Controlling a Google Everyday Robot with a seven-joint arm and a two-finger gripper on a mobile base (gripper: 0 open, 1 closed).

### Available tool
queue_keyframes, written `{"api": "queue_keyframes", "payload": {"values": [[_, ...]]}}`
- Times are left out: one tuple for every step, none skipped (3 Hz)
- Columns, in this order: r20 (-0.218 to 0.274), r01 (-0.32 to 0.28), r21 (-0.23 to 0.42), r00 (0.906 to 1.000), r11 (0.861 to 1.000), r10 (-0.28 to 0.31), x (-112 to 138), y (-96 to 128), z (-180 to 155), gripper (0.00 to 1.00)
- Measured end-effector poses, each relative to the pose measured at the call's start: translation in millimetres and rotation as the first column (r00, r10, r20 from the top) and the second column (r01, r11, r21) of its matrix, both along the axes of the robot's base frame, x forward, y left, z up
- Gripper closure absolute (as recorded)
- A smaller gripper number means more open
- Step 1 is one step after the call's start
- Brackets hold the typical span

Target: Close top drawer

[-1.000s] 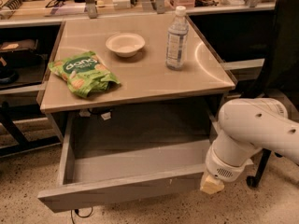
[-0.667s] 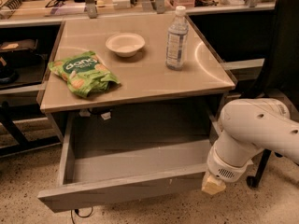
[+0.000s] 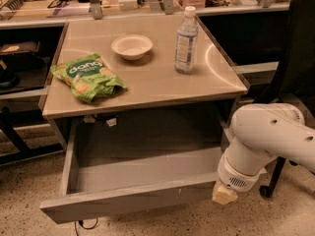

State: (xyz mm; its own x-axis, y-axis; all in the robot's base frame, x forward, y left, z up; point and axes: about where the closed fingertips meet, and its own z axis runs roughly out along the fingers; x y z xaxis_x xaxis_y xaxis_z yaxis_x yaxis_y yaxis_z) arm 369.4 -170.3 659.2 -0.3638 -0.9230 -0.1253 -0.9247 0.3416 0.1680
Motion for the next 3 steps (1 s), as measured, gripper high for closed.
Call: {"api": "queue_keyframes", "payload": {"values": [[0.0,0.0,0.0,1.0,1.0,0.0,0.0,0.0,0.0,0.12],[0.0,0.0,0.0,1.0,1.0,0.0,0.0,0.0,0.0,0.0],[0.0,0.0,0.0,1.0,1.0,0.0,0.0,0.0,0.0,0.0]]}}
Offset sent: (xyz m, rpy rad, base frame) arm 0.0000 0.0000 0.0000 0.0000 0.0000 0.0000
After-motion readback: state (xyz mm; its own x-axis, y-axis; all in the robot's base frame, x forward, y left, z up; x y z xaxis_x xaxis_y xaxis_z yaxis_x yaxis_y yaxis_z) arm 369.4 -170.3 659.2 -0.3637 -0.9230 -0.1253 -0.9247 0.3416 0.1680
